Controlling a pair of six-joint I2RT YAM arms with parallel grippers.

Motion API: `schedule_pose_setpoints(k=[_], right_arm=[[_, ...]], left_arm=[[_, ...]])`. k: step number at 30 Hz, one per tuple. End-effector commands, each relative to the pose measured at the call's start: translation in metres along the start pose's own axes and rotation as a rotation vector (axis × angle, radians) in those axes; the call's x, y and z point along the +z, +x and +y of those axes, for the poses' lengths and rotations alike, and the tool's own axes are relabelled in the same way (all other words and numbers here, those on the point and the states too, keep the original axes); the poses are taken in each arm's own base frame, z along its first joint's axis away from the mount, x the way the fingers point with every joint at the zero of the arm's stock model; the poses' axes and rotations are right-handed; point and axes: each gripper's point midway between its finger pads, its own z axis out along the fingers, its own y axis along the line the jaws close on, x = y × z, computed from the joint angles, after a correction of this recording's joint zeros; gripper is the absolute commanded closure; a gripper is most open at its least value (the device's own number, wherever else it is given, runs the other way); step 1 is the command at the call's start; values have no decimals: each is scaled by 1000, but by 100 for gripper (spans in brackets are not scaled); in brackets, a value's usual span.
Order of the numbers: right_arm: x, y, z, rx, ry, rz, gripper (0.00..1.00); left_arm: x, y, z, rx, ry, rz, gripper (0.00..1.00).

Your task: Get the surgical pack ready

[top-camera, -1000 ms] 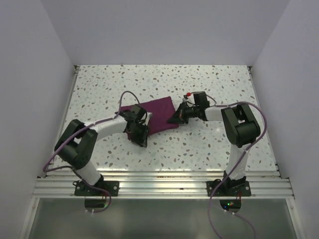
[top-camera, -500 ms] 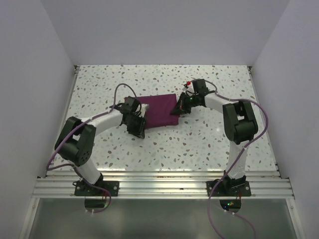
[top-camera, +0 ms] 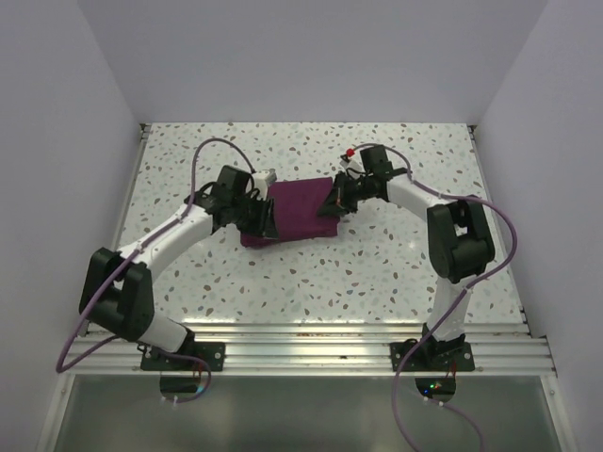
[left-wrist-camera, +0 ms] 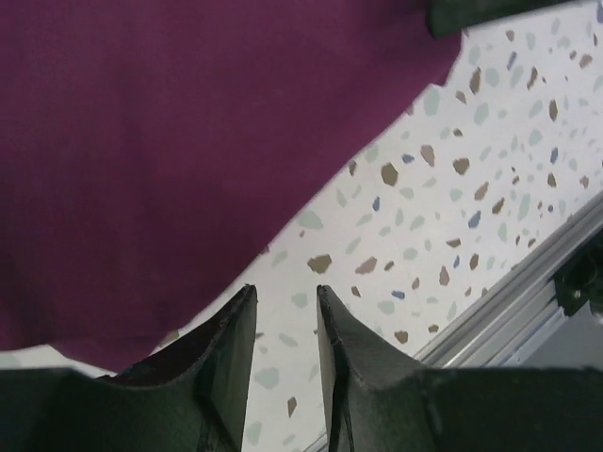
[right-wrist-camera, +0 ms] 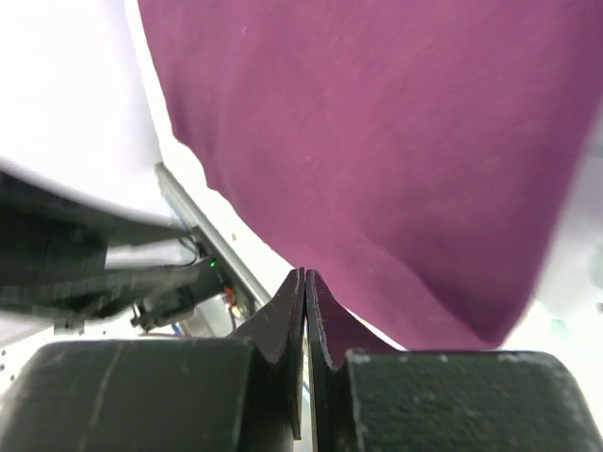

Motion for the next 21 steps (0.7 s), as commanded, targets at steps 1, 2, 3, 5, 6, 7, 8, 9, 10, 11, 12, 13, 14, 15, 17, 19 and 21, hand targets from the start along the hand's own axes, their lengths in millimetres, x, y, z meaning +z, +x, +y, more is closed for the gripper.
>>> schedule_pose_setpoints(k=[1,2,3,5,6,7,8,9,10,11,12,13,14,15,17,19,21], right_arm=[[2,4,7,-1,-60,7,97],[5,11,-2,11,-46,21,97],[7,15,-10,17,-31,29,98],[11,27,-26,25,-11,53,98],[15,30,-34,29,-5,59,98],[18,34,-43,36,9,67,98],[20,38,-50,50,20,77,98],[24,40,-56,61,24,87,98],[25,40,-55,64,22,86,98],[24,38,-54,65,19,82,98],[21,35,-47,55,9,68,98],[18,29,-41,40,6,52,98],[15,27,-36,32,6,46,98],[10,28,-33,29,15,53,98],[-5,24,-20,15,43,42,98],[-23,21,-4,-46,61,15,98],[-36,31,-10,-55,148,28,96]], left_arm=[[21,-16,18,-91,16,-3,65],[25,-12,28,-113,11,6,65],[29,-10,31,-121,17,16,66],[40,1,45,-150,8,44,66],[43,5,49,-161,10,54,66],[48,9,53,-171,12,64,67],[49,15,58,-188,9,74,67],[49,16,59,-193,15,77,67],[49,17,60,-195,13,78,68],[47,16,59,-193,14,72,68],[44,14,59,-184,11,65,68],[38,10,56,-175,12,51,68],[34,7,54,-170,8,43,68],[26,2,49,-157,14,22,68],[14,1,42,-157,19,16,67],[-7,-7,31,-139,28,-31,64],[-22,-12,27,-132,13,-71,62]])
